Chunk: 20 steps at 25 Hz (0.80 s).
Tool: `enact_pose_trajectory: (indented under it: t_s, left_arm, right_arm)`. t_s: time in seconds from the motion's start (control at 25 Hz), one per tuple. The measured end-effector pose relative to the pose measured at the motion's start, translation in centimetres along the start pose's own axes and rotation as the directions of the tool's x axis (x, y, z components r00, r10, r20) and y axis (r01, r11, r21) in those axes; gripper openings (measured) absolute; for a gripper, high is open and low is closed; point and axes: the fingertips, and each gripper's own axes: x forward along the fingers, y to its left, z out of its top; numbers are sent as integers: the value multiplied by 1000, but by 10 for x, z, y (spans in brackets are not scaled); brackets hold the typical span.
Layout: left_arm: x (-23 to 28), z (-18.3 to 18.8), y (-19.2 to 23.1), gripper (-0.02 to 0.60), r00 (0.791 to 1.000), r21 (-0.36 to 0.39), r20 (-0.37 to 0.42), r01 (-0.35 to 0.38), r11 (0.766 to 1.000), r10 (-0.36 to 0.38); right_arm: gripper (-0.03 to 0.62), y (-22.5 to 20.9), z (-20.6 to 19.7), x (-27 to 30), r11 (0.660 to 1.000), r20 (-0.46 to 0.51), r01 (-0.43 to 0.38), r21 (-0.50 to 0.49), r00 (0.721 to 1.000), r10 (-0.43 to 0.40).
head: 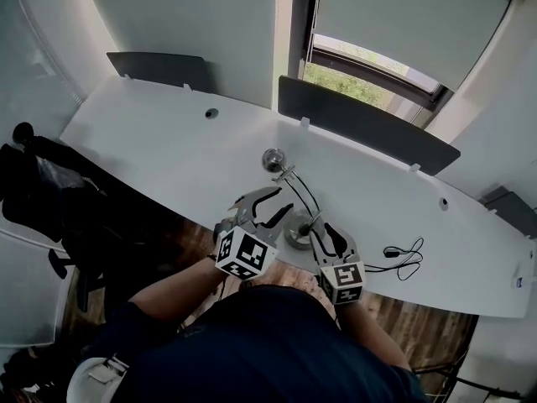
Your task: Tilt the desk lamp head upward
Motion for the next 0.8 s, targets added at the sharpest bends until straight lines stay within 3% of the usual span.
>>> enact_pose_trajectory:
  t_s: [0.08,0.24,0.52,0.8]
  left_arm:
    - [-3,6,-5,169,999,-99,36,35,995,-32]
    - [-9,20,-19,150,991,-201,92,119,972,-102]
    - [-20,38,-40,92,975,-238,151,197,951,-164]
    - [-24,24,-56,8,970,-345,174,221,912,-169]
  right_arm:
    - [145,7,17,-7,1000,37,-17,1,999,17]
    - [125,18,46,-21,999,92,-44,-8,995,44]
    - [70,28,81,-44,998,175,-57,17,983,53]
    - [29,28,73,-48,999,220,-24,22,975,19]
